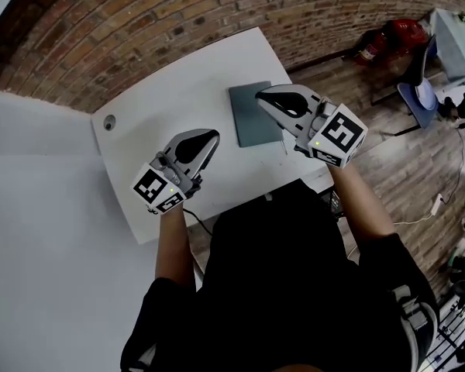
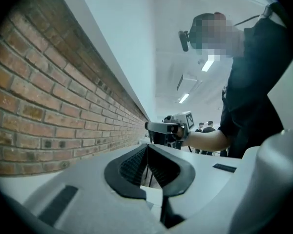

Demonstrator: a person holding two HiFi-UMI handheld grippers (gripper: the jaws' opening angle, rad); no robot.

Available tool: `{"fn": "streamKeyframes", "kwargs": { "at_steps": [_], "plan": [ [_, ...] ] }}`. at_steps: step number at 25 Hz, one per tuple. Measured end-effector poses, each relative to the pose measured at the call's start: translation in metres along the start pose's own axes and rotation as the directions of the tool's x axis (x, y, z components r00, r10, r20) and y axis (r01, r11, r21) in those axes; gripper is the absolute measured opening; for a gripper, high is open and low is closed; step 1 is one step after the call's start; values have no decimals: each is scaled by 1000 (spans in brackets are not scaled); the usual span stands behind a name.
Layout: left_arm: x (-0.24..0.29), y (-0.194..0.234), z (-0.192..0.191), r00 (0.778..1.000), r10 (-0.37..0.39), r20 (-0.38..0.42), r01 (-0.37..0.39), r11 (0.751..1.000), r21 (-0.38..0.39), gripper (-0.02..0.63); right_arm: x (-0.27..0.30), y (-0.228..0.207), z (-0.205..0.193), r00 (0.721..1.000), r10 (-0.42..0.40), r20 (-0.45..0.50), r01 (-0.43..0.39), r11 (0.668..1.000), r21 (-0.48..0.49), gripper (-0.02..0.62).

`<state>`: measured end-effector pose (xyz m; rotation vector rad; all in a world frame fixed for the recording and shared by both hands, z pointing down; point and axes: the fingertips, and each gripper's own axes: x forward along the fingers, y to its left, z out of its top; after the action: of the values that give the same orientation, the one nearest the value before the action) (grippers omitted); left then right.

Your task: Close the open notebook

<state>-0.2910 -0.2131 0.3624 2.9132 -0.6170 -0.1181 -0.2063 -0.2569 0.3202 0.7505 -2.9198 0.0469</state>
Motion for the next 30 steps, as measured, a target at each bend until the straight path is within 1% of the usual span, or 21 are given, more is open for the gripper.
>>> {"fn": "streamKeyframes", "kwargs": {
  "at_steps": [2,4,8,11,14,18,23,27,30],
  "plan": [
    [0,-2,24,999,24,42,-25,999,30,20,-25,4,29,995,7,101,-4,1000,-28,6],
    [-2,-5,44,995,51,89,-55,998,44,20,-55,6,50,985,13,172,-3,998,-56,6],
    [-10,-16,73,976,91,197,-97,995,20,20,-115,9,70,971,-3,240,23,997,-80,6],
    [-12,-32,79,967,114,226,-120,993,13,20,-158,10,72,957,-41,287,61,996,-60,6],
    [-5,-51,70,969,120,215,-121,993,-8,20,-196,10,62,949,-66,309,79,996,-30,6],
    [11,-88,54,974,120,192,-116,993,-32,20,-240,17,44,952,-59,300,60,998,6,6],
    [21,-136,36,982,127,139,-124,992,-29,20,-275,35,27,956,-13,292,9,1000,15,6],
    [18,-166,25,977,167,135,-159,985,-64,20,-290,48,10,950,35,309,-51,998,44,6],
    [13,-186,16,974,195,112,-186,979,-85,20,-297,64,-2,946,76,314,-101,993,63,6]
  ]
}}
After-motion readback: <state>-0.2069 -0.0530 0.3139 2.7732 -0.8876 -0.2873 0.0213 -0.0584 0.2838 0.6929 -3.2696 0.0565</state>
